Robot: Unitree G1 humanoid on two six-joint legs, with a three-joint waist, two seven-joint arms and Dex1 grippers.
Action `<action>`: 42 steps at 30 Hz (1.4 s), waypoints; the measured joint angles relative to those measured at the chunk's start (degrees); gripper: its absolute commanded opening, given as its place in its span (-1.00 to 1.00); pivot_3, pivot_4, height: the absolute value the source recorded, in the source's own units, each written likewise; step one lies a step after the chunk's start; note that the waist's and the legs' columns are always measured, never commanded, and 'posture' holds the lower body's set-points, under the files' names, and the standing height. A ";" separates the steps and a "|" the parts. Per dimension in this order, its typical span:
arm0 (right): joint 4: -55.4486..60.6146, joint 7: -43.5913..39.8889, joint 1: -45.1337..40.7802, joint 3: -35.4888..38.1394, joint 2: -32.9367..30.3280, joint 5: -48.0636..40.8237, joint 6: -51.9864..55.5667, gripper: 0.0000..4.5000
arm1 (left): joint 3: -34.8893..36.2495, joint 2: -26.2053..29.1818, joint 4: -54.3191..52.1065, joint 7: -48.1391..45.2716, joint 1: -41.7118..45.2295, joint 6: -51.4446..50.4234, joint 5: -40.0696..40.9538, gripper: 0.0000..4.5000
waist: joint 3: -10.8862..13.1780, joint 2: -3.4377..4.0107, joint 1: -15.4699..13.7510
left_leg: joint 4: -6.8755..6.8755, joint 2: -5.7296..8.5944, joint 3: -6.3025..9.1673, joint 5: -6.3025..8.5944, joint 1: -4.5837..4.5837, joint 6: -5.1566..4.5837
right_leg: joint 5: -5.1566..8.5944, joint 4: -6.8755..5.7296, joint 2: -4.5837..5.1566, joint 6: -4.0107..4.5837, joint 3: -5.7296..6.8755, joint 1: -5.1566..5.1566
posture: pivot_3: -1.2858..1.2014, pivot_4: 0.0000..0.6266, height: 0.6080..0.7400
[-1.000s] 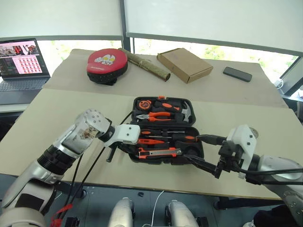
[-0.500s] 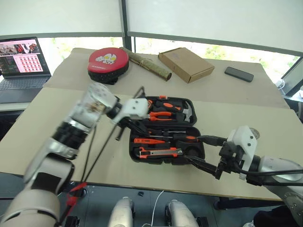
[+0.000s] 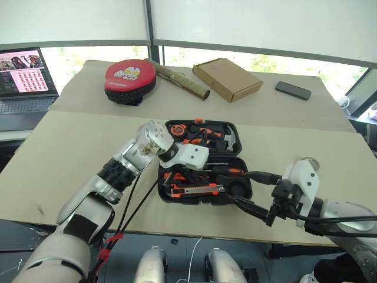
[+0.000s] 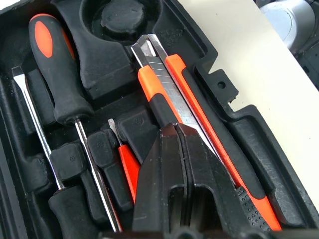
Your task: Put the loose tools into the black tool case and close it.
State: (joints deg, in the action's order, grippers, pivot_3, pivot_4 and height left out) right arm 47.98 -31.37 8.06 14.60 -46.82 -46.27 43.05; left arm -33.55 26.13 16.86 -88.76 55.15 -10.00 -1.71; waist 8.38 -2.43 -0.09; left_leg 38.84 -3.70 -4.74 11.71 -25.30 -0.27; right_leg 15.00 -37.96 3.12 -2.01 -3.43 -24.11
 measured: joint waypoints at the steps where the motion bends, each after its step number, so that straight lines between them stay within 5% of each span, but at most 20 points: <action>1: 0.00 0.15 0.00 0.01 0.00 -0.02 0.00 1.00 | -0.11 -0.15 0.00 0.12 -0.03 0.34 -0.46 -0.98 | 0.00 0.00 -0.04 | 0.00 0.01 0.00 0.00 0.01 0.00 | 0.00 0.00 0.00 0.00 0.00 0.01 | 0.03 -0.52 1.00; 17: 0.09 0.10 0.33 0.84 -0.21 -0.14 0.00 1.00 | 0.22 -1.89 -0.27 1.72 -3.59 1.59 -2.13 -0.98 | -0.04 0.03 -0.40 | 0.01 0.01 0.01 0.00 0.09 0.00 | 0.00 0.01 0.01 0.00 0.00 0.09 | 0.03 -0.52 1.00; 23: -0.36 -2.02 8.67 11.43 -1.86 0.13 0.01 1.00 | 9.65 0.88 -4.32 2.61 -3.43 -6.33 4.70 -0.98 | -0.02 0.03 -0.43 | -0.01 -0.01 0.02 0.00 0.02 0.00 | 0.00 0.00 0.01 -0.01 0.00 0.02 | 0.03 -0.52 1.00; 26: -1.53 -4.57 15.22 19.58 -1.46 0.52 0.05 1.00 | 14.69 2.54 -7.50 2.68 -3.47 -10.52 9.69 -0.69 | -0.02 0.03 -0.61 | 0.00 0.00 0.02 0.00 0.03 0.00 | 0.01 0.00 0.02 -0.02 0.02 0.06 | 0.03 -0.52 1.00; 30: -7.53 -8.92 26.95 33.37 1.63 3.22 0.07 1.00 | 22.34 8.53 -10.37 0.51 -4.95 -17.81 18.22 0.05 | -0.03 0.04 -0.41 | -0.01 -0.02 0.00 0.00 0.09 0.00 | 0.01 0.00 0.02 -0.02 0.03 0.07 | 0.03 -0.52 1.00; 36: -13.29 -12.12 27.34 37.89 0.22 5.60 -0.20 1.00 | 24.96 10.67 -16.67 -0.61 -6.90 -26.45 26.81 0.97 | -0.04 0.06 0.12 | 0.01 -0.04 -0.02 0.00 0.14 0.00 | 0.03 0.00 0.01 -0.02 0.00 0.11 | 0.03 -0.52 1.00; 38: -15.56 -12.36 24.76 37.21 -1.31 6.59 -0.24 1.00 | 25.09 10.82 -18.40 -0.15 -7.05 -27.36 28.06 0.99 | -0.04 0.07 0.28 | 0.01 -0.03 -0.03 0.00 0.15 0.00 | 0.03 0.00 0.01 -0.02 -0.02 0.10 | 0.03 -0.52 1.00; 42: -28.75 -11.21 9.26 24.04 -7.89 13.35 -3.42 1.00 | 25.34 10.96 -21.61 2.03 -8.33 -27.88 29.34 0.99 | 0.00 0.07 1.07 | -0.04 0.02 -0.09 -0.02 0.25 -0.02 | 0.02 0.02 0.00 -0.02 -0.18 0.15 | 0.03 -0.52 1.00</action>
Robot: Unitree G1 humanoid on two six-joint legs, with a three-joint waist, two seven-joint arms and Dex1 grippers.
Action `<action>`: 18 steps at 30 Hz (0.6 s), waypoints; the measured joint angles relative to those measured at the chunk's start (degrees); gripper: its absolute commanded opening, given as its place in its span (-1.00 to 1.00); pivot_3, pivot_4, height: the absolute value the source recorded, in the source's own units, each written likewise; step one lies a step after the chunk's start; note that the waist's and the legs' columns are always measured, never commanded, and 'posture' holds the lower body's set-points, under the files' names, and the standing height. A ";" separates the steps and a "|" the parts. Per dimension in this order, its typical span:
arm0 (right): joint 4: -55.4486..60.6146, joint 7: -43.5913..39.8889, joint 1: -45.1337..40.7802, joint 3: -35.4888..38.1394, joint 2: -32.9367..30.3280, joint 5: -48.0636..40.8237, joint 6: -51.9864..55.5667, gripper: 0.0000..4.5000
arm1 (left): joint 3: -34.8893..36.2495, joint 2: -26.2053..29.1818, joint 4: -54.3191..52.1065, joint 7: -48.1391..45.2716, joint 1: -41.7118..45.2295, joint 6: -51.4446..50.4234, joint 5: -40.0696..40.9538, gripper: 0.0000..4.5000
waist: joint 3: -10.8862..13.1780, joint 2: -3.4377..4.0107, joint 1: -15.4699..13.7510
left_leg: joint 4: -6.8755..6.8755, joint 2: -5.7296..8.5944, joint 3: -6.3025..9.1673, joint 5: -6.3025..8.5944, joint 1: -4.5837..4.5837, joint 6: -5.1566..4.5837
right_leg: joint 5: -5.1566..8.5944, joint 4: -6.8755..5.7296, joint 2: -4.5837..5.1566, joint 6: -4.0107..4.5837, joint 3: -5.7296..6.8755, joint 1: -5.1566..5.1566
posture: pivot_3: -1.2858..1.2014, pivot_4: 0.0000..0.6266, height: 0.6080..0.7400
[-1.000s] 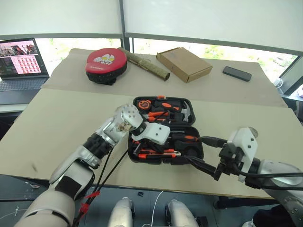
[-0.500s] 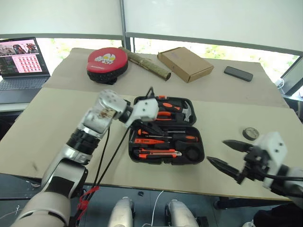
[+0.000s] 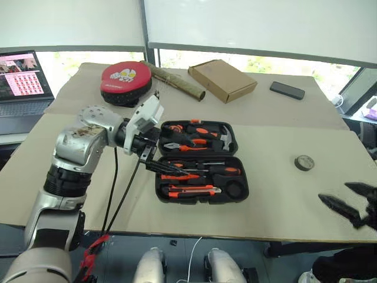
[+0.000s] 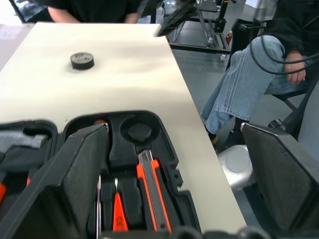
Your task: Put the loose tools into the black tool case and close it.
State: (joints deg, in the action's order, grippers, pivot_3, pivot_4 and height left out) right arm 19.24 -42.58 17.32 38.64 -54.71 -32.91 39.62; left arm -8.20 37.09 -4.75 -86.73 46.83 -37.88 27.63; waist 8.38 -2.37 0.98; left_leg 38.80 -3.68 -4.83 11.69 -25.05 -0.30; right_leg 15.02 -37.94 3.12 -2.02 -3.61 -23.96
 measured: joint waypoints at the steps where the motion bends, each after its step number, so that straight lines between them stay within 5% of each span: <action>1: -2.08 0.28 -2.34 -2.10 -0.49 1.04 -0.62 1.00 | -0.11 0.12 -0.30 0.12 0.00 -0.01 0.16 0.99 | 0.00 0.00 -0.01 | 0.01 -0.02 0.00 0.00 0.00 0.00 | 0.00 0.00 -0.02 0.01 0.00 -0.02 | 0.03 -0.52 1.00; 7: -23.39 0.13 -24.39 -22.50 -1.79 12.99 -7.20 1.00 | -0.73 2.02 -4.39 1.12 -1.24 0.08 1.38 0.99 | 0.11 0.20 -0.15 | -0.02 0.05 -0.09 0.00 -0.05 0.00 | 0.00 -0.01 0.00 -0.02 -0.10 -0.11 | 0.03 -0.52 1.00; 14: -39.93 -0.80 -35.70 -32.20 1.52 21.15 -14.77 1.00 | -0.82 2.99 -4.91 3.02 -1.38 0.18 1.57 0.99 | 0.12 0.21 -0.40 | -0.03 0.06 -0.09 0.00 -0.10 0.00 | 0.01 -0.01 0.01 -0.04 -0.07 -0.15 | 0.03 -0.52 1.00; 18: -46.04 -0.84 -39.78 -34.14 2.74 23.79 -16.92 0.51 | -0.97 3.44 -5.07 3.66 -1.44 0.37 1.54 1.00 | 0.12 0.22 -0.19 | -0.02 0.05 -0.10 0.00 -0.09 0.00 | 0.01 -0.03 0.01 -0.04 -0.07 -0.15 | 0.03 -0.52 1.00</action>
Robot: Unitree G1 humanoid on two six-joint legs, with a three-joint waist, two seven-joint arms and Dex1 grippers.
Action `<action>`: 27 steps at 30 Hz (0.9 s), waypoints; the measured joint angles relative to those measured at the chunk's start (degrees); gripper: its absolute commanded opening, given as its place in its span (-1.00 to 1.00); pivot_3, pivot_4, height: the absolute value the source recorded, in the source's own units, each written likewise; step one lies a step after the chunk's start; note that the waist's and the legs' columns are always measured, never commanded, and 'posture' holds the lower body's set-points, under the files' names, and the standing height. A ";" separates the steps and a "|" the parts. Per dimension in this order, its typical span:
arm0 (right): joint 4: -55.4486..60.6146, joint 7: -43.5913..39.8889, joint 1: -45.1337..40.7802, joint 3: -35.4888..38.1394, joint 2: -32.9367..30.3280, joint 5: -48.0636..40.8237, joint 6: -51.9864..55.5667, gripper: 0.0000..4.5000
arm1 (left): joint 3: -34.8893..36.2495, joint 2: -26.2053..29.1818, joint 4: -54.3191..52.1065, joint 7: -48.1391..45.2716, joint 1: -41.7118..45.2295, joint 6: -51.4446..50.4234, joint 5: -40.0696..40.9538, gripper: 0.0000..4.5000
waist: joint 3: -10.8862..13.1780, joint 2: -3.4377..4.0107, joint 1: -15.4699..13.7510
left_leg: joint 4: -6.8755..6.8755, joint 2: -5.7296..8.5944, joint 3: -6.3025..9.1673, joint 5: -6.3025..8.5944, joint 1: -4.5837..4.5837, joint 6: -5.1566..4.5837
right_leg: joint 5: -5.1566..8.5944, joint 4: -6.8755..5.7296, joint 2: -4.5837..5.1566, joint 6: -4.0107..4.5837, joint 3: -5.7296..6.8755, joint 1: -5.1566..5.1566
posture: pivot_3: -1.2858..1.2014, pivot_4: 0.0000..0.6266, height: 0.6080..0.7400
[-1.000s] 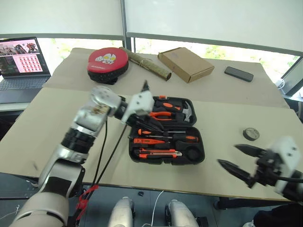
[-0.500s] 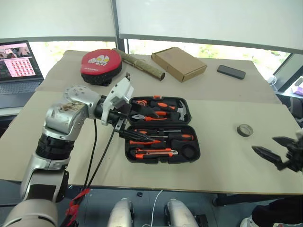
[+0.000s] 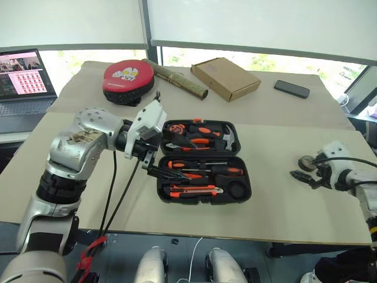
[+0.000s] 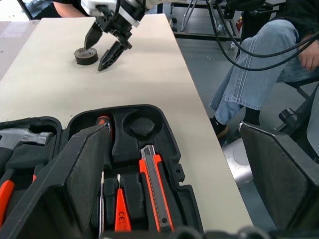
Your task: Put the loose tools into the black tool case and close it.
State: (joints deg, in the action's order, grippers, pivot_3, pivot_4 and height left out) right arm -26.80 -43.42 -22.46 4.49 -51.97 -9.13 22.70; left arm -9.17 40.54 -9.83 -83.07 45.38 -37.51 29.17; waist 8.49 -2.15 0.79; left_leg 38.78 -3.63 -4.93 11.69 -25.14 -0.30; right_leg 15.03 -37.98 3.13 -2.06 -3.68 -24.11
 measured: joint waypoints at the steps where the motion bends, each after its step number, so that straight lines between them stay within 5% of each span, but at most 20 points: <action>1: -1.01 0.07 -0.55 -0.12 0.12 0.43 -0.29 0.35 | -0.02 0.04 -0.04 0.08 0.00 0.04 0.00 1.00 | 0.00 0.00 0.03 | 0.00 0.00 0.00 0.00 0.00 0.00 | 0.00 0.00 0.00 0.00 0.00 0.00 | 0.03 -0.52 1.00; 10: -6.09 -0.31 -2.64 -0.54 1.00 2.23 -4.06 -0.98 | -0.06 0.25 -0.12 0.96 0.00 0.21 0.00 1.00 | 0.00 0.00 -0.05 | 0.00 0.00 -0.01 0.00 0.00 0.00 | 0.00 0.00 0.01 -0.01 0.00 0.01 | 0.03 -0.52 1.00; 15: -0.68 -4.87 1.22 1.36 0.43 -0.37 -3.93 -0.98 | -0.71 0.51 -0.60 1.02 -0.12 0.31 0.00 1.00 | 0.00 0.02 -0.06 | -0.03 -0.01 0.00 0.00 0.00 0.00 | 0.00 0.00 0.00 -0.01 0.00 -0.01 | 0.03 -0.52 1.00; 21: 41.44 -20.11 11.77 2.99 -6.26 -19.99 12.11 -0.98 | -2.95 4.28 -2.39 -1.46 -5.41 2.71 -0.98 1.00 | 0.13 0.40 0.50 | -0.07 -0.19 0.03 0.01 0.09 0.01 | -0.01 -0.06 -0.16 0.01 -0.07 -0.01 | 0.03 -0.52 1.00; 27: 55.93 -19.30 6.81 -8.39 -6.46 -20.99 17.86 -0.98 | -4.27 5.33 -2.83 -2.96 -7.25 5.79 -2.63 1.00 | 0.21 0.16 -0.70 | 0.07 -0.09 -0.03 -0.01 0.01 0.02 | 0.00 -0.01 -0.05 0.02 -0.02 -0.02 | 0.03 -0.52 1.00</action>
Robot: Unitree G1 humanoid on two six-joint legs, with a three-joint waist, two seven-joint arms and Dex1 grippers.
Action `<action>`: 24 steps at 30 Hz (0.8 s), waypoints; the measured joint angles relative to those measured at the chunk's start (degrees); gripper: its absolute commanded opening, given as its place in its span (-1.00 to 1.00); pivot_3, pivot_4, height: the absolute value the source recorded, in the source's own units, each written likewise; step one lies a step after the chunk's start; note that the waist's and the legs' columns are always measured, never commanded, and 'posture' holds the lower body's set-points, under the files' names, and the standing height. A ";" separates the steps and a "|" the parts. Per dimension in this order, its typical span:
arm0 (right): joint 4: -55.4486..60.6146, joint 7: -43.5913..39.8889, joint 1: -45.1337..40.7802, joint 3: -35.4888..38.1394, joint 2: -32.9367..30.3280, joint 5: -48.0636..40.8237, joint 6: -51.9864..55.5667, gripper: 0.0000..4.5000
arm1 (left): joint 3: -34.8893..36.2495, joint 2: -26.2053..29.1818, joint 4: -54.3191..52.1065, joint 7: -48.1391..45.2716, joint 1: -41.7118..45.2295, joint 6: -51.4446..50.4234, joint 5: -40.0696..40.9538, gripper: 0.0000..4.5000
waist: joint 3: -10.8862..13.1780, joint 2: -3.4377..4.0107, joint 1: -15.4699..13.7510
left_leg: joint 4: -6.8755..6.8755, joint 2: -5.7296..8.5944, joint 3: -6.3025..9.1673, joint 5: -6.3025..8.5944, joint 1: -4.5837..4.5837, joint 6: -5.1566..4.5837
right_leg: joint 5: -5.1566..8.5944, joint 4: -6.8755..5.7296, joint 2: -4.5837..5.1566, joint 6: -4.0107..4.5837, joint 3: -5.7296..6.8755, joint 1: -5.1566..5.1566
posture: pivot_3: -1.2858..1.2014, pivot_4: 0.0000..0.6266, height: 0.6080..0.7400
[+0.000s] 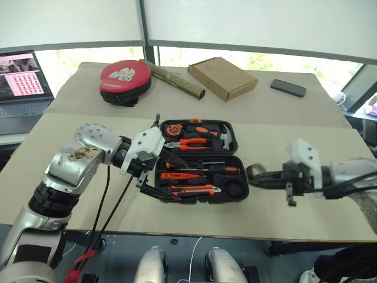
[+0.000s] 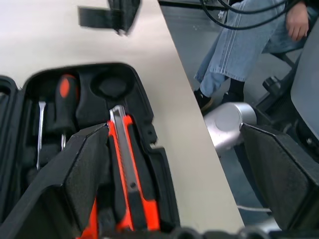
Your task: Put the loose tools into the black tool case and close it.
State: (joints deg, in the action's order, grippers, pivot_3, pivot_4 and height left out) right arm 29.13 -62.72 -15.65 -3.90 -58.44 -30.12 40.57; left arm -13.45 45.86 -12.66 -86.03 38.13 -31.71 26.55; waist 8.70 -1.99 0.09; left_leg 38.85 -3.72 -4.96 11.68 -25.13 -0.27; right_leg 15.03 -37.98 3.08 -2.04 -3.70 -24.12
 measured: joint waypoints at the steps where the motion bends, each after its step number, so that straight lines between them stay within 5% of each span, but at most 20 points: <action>1: -0.20 1.14 -1.41 -2.53 0.63 2.08 0.07 -0.98 | -0.05 -0.02 -0.01 0.00 0.01 0.51 -0.17 1.00 | 0.00 0.00 -0.08 | 0.03 0.02 -0.02 0.00 -0.04 0.00 | 0.00 0.02 0.02 -0.01 -0.02 -0.02 | 0.03 -0.52 1.00; 9: -6.54 3.66 -3.14 -10.71 3.08 11.49 -2.72 -0.98 | -0.19 -0.08 0.78 -0.05 -2.18 4.17 -1.80 1.00 | 0.00 -0.01 -0.26 | 0.00 0.01 -0.03 0.00 -0.10 -0.02 | 0.01 -0.01 -0.01 0.00 -0.01 -0.10 | 0.03 -0.52 1.00; 17: -5.92 2.77 -3.23 -10.09 2.63 13.22 -3.74 0.14 | -0.05 0.04 1.64 -0.11 -3.41 7.03 -2.00 1.00 | 0.00 -0.02 -0.48 | 0.00 0.00 -0.01 0.00 -0.09 -0.02 | 0.01 -0.01 -0.01 0.00 0.00 -0.07 | 0.03 -0.52 1.00; 22: 0.86 0.62 -3.70 -6.67 2.48 6.41 2.01 0.89 | 0.06 0.41 1.70 0.37 -2.93 6.55 -2.00 1.00 | 0.01 -0.02 -0.53 | 0.00 -0.01 0.00 0.00 -0.10 -0.02 | 0.01 -0.02 -0.02 0.00 0.00 -0.08 | 0.03 -0.52 1.00; 24: 1.90 0.54 -3.92 -6.15 1.47 6.23 2.73 0.99 | 0.06 0.33 1.73 0.60 -2.18 6.20 -2.00 1.00 | 0.01 -0.02 -0.60 | 0.01 -0.01 0.00 0.00 -0.10 -0.02 | 0.01 -0.01 -0.01 0.00 0.01 -0.06 | 0.03 -0.52 1.00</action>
State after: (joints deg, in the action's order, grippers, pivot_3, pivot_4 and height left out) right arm 31.02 -62.18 -19.57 -10.05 -56.96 -23.88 43.29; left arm -13.39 46.20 -10.92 -85.43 35.95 -25.51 24.55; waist 8.70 -2.01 -0.50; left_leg 38.86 -3.73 -4.96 11.68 -25.23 -0.29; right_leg 15.04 -38.00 3.06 -2.04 -3.69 -24.18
